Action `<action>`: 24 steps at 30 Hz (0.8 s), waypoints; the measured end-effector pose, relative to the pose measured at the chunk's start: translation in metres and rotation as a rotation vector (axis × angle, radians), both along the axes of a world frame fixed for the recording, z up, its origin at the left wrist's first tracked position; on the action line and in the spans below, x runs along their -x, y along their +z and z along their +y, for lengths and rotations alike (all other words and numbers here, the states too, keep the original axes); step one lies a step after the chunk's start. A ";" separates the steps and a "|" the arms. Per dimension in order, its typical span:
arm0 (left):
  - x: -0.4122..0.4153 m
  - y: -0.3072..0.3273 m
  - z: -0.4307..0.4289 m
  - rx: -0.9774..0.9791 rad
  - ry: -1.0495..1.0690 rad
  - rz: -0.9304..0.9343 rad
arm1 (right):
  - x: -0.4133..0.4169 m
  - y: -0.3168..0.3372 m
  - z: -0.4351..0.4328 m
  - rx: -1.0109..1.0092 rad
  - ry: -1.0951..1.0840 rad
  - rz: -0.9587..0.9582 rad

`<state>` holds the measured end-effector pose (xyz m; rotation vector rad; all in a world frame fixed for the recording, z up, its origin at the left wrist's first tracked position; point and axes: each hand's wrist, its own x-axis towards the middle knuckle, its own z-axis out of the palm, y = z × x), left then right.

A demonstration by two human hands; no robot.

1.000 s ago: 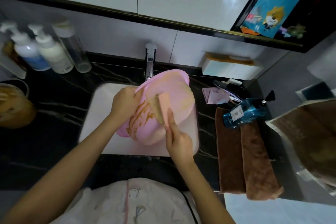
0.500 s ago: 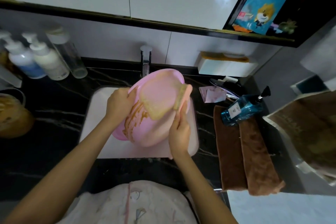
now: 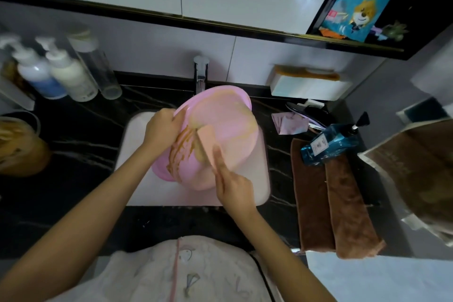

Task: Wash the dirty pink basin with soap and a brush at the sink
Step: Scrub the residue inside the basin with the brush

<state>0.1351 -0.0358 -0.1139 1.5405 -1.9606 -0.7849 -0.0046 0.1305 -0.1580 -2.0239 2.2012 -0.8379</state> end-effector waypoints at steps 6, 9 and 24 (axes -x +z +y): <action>-0.001 -0.004 0.004 0.011 0.016 0.001 | 0.011 0.012 -0.026 0.033 -0.380 -0.410; -0.006 -0.003 0.004 -0.002 0.039 0.026 | -0.006 0.004 -0.006 0.053 -0.174 -0.205; 0.009 0.001 0.026 0.081 0.003 0.015 | 0.013 0.044 -0.038 -0.250 -0.593 -0.891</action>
